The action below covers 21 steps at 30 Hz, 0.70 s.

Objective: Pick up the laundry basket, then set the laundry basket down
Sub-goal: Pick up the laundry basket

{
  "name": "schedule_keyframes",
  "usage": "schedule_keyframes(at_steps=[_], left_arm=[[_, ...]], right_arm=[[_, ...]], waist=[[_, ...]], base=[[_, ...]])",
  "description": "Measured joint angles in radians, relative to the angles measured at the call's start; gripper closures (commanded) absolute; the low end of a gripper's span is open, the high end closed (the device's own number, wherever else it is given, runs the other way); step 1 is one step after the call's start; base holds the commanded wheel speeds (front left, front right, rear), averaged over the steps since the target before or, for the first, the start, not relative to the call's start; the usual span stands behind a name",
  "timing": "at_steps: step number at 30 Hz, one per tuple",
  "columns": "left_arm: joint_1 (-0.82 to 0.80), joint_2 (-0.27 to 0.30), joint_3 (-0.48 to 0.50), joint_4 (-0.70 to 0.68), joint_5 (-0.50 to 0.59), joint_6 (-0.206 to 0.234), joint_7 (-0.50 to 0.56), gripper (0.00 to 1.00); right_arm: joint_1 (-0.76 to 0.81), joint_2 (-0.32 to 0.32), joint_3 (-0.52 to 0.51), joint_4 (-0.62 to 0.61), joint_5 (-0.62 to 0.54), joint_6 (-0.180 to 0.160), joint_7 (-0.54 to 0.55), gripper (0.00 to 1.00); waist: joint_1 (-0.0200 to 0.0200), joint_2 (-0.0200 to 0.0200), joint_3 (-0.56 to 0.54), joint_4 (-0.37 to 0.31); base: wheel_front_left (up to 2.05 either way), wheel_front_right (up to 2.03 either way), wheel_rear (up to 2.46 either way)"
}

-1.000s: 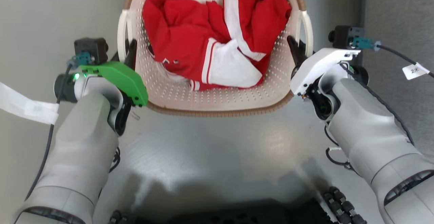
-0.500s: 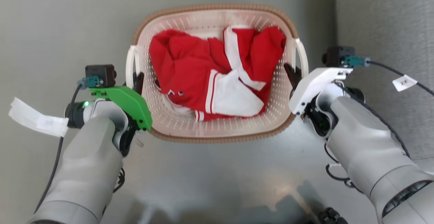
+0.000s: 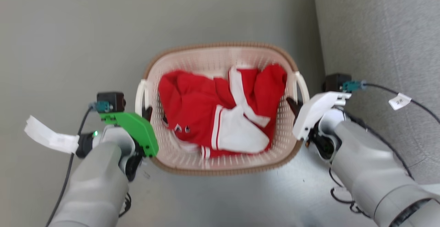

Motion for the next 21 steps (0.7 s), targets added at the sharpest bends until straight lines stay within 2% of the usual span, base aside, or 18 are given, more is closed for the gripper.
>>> schedule_keyframes(at_steps=[21], left_arm=[[0.165,-0.017,-0.035,0.065,-0.081,-0.008,0.111,1.00]], right_arm=[[0.163,0.006,0.080,0.025,0.076,-0.001,0.133,1.00]], waist=[[-0.0001,0.0000,-0.270,-0.012]], base=[[0.00,0.00,0.00]])
